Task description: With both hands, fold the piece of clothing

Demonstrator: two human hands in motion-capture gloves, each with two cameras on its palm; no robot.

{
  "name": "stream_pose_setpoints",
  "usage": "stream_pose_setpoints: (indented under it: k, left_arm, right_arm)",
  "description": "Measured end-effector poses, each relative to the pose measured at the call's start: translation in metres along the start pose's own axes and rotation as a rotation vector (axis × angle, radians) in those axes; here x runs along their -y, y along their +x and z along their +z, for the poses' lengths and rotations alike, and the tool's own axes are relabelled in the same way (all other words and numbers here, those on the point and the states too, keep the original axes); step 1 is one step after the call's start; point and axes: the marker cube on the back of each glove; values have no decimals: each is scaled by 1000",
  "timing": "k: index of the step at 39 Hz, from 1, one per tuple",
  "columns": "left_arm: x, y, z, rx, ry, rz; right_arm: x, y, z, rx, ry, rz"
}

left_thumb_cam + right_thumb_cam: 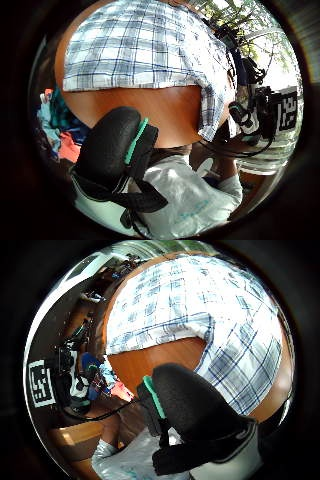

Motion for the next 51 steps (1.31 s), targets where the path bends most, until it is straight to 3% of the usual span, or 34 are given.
stream_pose_setpoints:
  k: [8,14,21,25,30,34,38,42,46,51]
  left_arm:
    - [20,-6,58,37,-132,3]
    - [30,-12,70,-1,-37,-29]
    - [49,-18,74,-17,290,-64]
    - [40,-17,56,-36,430,-56]
    - [14,-53,25,230,535,-89]
    - [10,-25,9,59,622,18]
    - [0,-24,-12,35,540,173]
    - [3,-28,-27,55,377,302]
    - [26,-34,-36,117,250,313]
    - [94,-39,-30,130,146,272]
  right_arm:
    - [5,1,50,107,-181,-41]
    - [8,-1,60,101,-189,-49]
    - [17,24,44,90,20,14]
    - [24,45,28,75,147,-19]
    - [17,57,-10,60,296,-60]
    - [13,57,-27,7,386,-125]
    - [-6,51,-49,-66,291,-273]
    - [10,49,-56,9,157,-367]
    - [58,46,-65,131,75,-376]
    - [148,44,-59,162,14,-302]
